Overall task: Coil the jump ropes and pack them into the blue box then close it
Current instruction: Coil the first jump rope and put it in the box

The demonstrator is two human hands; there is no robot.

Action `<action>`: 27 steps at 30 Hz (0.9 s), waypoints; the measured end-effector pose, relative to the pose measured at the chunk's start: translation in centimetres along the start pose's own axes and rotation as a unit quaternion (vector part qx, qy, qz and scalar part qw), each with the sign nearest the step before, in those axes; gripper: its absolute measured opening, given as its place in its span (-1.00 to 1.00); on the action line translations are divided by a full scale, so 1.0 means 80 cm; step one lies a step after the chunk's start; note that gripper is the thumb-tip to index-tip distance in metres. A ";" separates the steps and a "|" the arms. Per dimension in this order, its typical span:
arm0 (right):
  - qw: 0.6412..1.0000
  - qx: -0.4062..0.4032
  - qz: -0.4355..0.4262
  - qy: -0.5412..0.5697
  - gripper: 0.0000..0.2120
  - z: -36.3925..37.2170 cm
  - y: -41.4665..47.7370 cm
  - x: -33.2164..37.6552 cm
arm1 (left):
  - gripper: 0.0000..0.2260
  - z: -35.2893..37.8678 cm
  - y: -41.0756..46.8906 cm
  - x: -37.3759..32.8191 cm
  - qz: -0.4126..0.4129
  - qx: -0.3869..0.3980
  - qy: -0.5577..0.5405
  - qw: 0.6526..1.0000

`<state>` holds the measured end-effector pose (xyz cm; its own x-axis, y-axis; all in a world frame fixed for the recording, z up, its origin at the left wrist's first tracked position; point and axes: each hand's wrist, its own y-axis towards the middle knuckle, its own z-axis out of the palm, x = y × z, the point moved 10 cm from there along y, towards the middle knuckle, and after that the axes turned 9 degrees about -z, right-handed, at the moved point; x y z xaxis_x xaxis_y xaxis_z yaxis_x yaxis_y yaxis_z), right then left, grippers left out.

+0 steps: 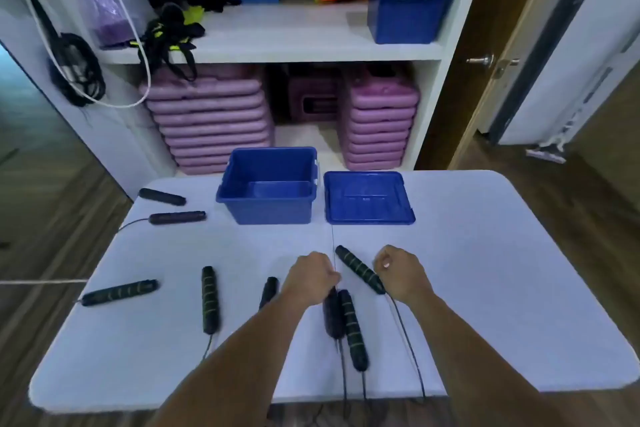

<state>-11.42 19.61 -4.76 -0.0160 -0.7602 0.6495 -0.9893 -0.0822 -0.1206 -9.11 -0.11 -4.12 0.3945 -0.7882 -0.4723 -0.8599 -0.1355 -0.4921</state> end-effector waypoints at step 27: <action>0.937 0.109 0.118 0.310 -0.89 0.061 -0.012 -0.101 | -0.73 0.104 -0.011 0.024 -0.180 -0.023 -0.082 0.980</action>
<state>-9.64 22.71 -13.55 -0.3777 -0.2591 0.8890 -0.8960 -0.1399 -0.4214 -4.91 3.49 -10.65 0.7190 -0.5770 -0.3874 -0.6671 -0.4167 -0.6175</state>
